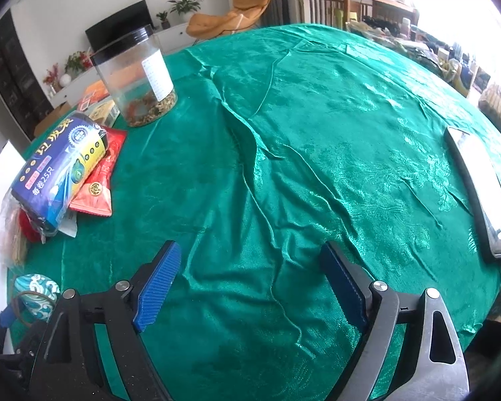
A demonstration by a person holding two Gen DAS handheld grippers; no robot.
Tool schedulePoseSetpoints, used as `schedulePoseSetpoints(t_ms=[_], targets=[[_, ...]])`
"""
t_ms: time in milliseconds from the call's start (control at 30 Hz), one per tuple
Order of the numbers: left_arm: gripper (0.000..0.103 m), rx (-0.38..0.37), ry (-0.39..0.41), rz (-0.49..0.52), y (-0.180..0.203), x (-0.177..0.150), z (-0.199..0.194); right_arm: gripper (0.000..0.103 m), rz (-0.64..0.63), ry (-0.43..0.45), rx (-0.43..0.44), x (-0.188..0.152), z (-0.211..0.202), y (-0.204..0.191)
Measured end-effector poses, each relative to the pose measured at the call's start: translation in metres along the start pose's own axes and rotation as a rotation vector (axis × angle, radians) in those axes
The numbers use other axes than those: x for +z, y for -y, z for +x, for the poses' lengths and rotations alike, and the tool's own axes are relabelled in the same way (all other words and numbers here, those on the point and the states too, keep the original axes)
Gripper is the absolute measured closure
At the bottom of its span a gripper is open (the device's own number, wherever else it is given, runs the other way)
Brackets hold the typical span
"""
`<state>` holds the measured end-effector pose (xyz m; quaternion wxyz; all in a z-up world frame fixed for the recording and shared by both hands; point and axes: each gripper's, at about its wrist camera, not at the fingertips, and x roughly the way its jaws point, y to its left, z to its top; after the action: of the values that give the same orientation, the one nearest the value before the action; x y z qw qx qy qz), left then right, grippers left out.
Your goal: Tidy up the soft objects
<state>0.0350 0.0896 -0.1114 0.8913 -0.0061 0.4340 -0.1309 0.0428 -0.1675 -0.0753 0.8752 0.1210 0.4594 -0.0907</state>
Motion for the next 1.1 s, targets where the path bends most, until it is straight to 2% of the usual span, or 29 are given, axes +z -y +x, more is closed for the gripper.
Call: schedulePoseSetpoints(t_ms=[400, 1100], targets=[[0.0, 0.035, -0.017, 0.032, 0.005, 0.001, 0.004, 0.012, -0.06, -0.014, -0.058, -0.002, 0.003, -0.009], [0.0, 0.039, -0.018, 0.036, 0.005, 0.001, 0.005, 0.012, -0.078, -0.018, -0.076, -0.003, 0.003, -0.012]])
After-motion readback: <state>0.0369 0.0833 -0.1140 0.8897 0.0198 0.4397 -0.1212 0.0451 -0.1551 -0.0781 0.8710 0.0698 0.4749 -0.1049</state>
